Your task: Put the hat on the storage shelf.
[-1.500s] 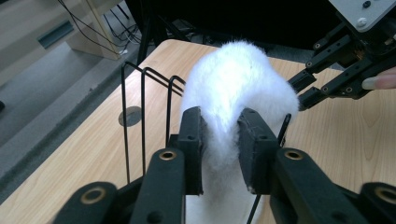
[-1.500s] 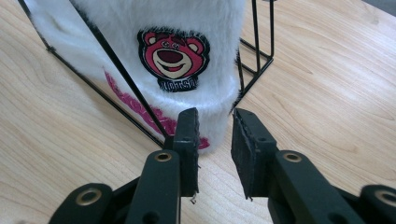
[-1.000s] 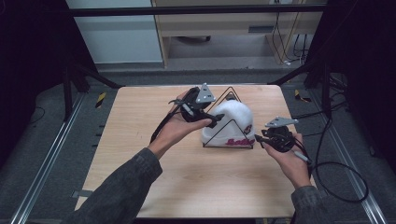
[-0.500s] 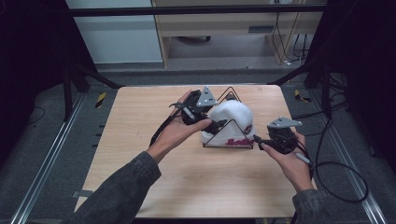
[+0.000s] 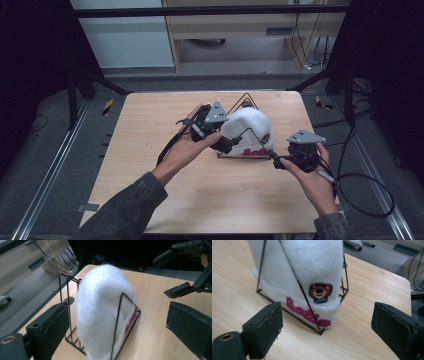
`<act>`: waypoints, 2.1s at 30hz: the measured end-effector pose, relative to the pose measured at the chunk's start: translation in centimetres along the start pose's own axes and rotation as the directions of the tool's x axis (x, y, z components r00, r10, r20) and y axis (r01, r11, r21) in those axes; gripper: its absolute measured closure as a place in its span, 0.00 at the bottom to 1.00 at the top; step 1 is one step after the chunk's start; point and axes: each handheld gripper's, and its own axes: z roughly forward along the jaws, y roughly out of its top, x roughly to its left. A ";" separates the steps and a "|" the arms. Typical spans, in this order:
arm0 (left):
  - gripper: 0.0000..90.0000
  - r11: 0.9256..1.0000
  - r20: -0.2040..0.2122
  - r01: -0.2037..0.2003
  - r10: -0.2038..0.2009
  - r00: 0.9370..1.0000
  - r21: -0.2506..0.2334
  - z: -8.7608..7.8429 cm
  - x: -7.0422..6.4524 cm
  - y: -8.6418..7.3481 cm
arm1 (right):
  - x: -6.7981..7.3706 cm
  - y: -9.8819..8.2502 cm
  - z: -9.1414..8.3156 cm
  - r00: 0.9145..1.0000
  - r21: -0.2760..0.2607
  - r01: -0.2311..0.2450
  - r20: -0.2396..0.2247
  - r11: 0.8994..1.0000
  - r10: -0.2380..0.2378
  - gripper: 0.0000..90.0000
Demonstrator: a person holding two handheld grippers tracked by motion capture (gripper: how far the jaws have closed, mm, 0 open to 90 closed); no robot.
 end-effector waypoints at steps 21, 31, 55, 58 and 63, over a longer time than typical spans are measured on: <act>0.03 0.998 -0.038 0.058 -0.059 0.998 -0.021 -2.6 -1.6 -4.1 | 2.1 -0.7 -1.4 1.000 -0.069 0.030 0.002 0.997 -0.030 0.07; 0.04 0.993 -0.111 0.118 -0.119 0.987 -0.017 -4.7 -1.6 -6.8 | 3.8 0.1 -1.8 0.998 -0.109 0.057 -0.010 0.992 -0.059 0.07; 0.04 0.956 -0.232 0.286 -0.265 0.936 0.059 -12.0 1.0 -19.7 | 15.2 3.0 4.4 0.965 -0.083 0.137 -0.213 0.987 -0.152 0.12; 0.04 0.951 -0.261 0.302 -0.274 0.926 0.073 -12.5 1.4 -21.3 | 16.2 2.8 5.3 0.960 -0.057 0.147 -0.233 0.988 -0.156 0.12; 0.04 0.939 -0.277 0.332 -0.296 0.914 0.092 -12.7 1.9 -23.3 | 17.3 2.4 6.8 0.954 -0.027 0.139 -0.264 0.990 -0.142 0.13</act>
